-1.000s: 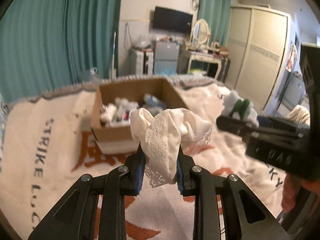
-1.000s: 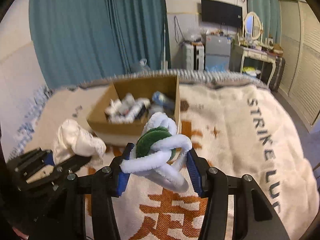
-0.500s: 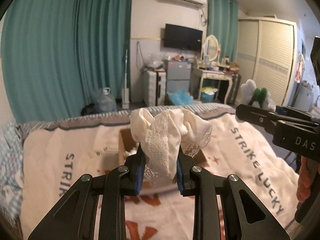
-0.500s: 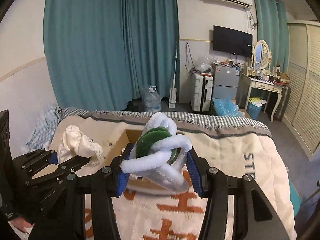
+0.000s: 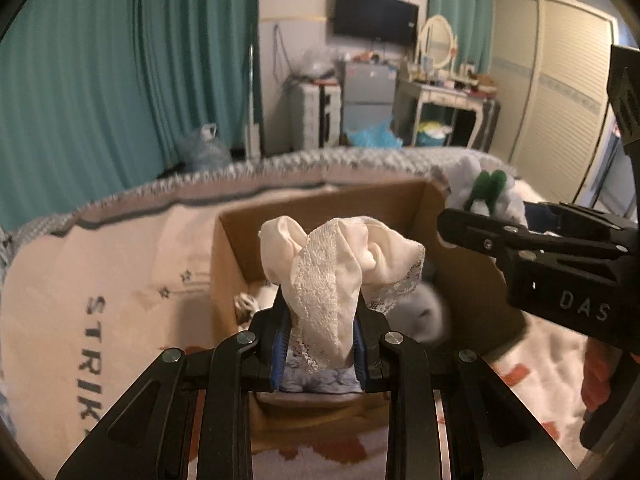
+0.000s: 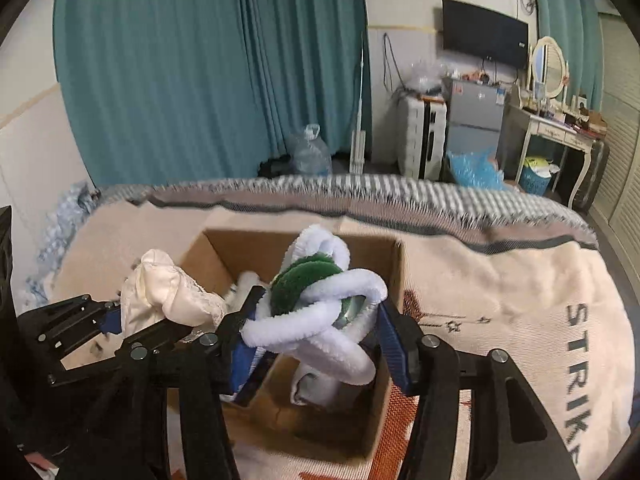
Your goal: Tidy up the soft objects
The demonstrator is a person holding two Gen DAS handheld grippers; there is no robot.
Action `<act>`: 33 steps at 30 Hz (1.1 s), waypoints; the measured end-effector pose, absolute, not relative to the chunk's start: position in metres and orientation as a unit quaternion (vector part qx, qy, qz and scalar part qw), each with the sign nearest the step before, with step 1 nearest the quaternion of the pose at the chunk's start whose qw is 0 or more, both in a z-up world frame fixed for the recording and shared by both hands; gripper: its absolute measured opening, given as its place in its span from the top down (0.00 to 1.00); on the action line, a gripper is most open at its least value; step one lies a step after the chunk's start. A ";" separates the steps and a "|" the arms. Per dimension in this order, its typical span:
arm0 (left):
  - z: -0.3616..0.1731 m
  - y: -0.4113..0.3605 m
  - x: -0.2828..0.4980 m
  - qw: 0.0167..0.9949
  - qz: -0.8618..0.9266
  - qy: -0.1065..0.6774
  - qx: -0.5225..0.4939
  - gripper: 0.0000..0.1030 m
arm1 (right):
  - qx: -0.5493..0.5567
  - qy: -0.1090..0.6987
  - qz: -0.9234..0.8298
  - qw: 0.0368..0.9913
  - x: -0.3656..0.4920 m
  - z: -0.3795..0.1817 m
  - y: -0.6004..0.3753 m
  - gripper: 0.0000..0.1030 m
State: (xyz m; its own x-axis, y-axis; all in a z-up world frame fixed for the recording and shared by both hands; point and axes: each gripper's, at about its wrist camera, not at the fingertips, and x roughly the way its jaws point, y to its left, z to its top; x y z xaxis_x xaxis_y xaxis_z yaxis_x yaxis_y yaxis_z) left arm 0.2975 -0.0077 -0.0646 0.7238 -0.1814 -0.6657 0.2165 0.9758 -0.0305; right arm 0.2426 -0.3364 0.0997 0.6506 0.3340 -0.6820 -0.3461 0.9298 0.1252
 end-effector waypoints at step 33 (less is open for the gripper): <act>0.199 0.009 0.078 0.989 -0.052 0.138 0.029 0.11 | -0.026 0.200 0.146 0.969 0.021 0.380 -0.403 0.22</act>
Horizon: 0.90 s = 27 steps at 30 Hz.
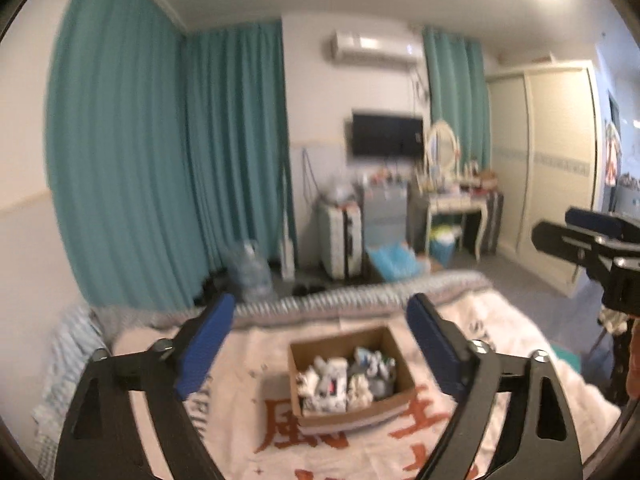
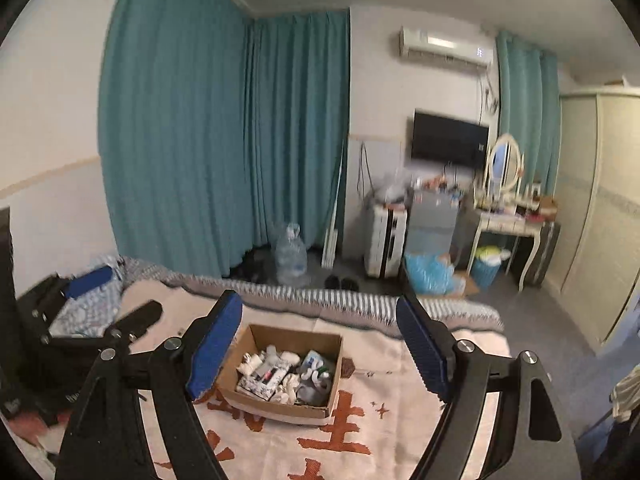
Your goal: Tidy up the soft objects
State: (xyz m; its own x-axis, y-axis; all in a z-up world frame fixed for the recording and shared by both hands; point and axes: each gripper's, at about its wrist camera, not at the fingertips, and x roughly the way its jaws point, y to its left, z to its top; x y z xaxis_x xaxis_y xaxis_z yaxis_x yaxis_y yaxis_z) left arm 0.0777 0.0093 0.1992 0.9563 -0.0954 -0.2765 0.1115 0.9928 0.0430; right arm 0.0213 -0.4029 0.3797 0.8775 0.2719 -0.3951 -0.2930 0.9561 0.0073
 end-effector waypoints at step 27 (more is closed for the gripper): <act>0.055 0.010 0.044 0.992 0.008 0.119 0.027 0.06 | 0.000 0.196 0.177 0.965 -0.006 0.206 -0.409 0.00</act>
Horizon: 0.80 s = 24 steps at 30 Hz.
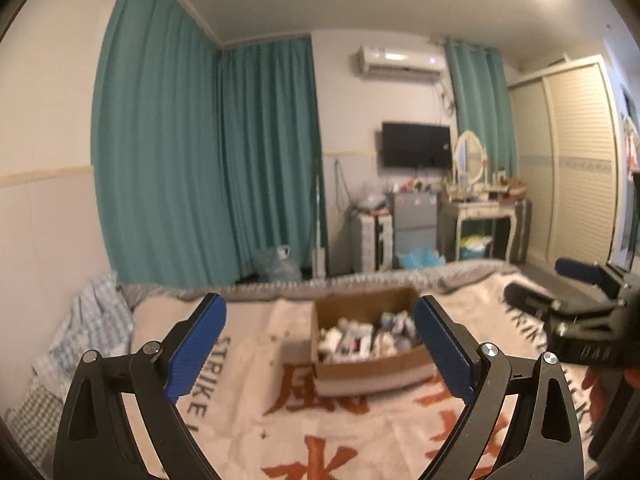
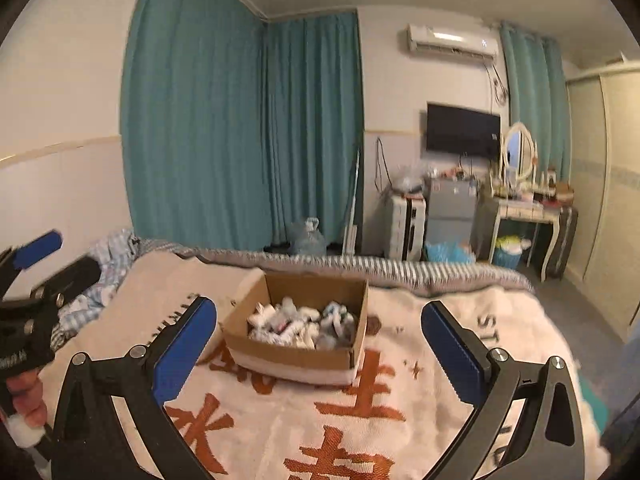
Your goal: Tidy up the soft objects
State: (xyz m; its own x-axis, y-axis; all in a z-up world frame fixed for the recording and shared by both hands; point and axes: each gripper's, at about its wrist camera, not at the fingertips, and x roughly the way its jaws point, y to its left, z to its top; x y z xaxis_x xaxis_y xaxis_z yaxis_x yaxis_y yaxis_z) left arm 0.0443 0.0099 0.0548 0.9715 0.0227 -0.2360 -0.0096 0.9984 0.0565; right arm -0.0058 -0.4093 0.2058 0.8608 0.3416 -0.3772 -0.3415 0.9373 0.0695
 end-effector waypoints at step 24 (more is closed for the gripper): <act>0.010 0.011 0.082 0.979 -0.016 0.201 0.009 0.06 | 0.012 0.234 0.158 0.959 0.027 0.166 -0.412 0.00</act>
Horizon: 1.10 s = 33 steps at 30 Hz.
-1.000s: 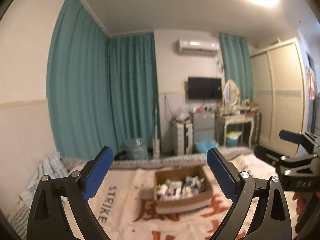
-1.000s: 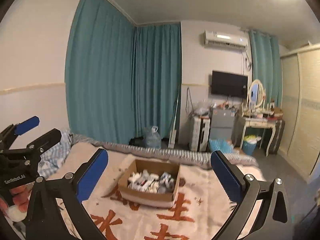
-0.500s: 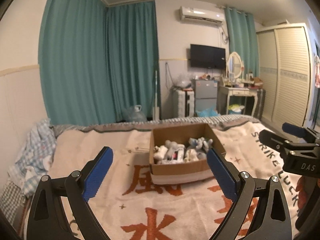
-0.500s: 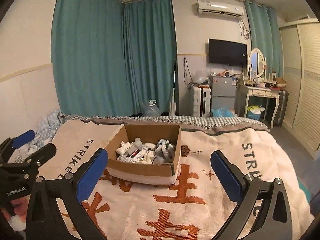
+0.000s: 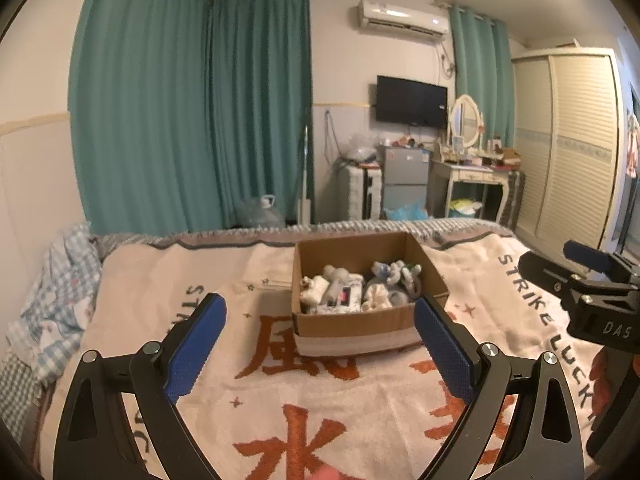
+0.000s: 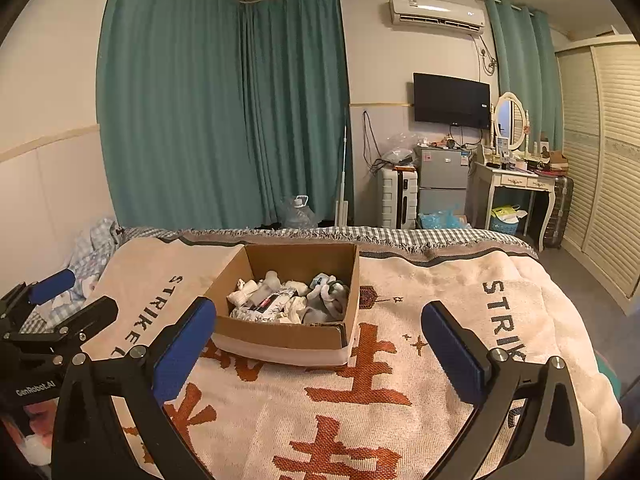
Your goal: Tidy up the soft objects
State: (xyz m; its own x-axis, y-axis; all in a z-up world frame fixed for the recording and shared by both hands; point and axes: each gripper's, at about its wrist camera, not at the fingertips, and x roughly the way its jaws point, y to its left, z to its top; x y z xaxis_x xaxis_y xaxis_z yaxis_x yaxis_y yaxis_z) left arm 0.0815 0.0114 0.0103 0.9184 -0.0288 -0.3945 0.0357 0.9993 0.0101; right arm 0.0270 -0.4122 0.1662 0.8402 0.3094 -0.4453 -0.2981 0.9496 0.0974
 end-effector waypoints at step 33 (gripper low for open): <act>0.010 0.002 0.080 0.979 -0.004 0.201 0.030 0.06 | 0.018 0.239 0.158 0.958 0.028 0.159 -0.412 0.00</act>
State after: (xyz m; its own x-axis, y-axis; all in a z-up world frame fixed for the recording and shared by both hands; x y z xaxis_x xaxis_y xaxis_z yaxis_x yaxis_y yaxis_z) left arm 0.0805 0.0020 0.0105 0.9193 0.0048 -0.3935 0.0196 0.9981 0.0580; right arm 0.0284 -0.4121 0.1592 0.8358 0.3105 -0.4528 -0.2929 0.9497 0.1106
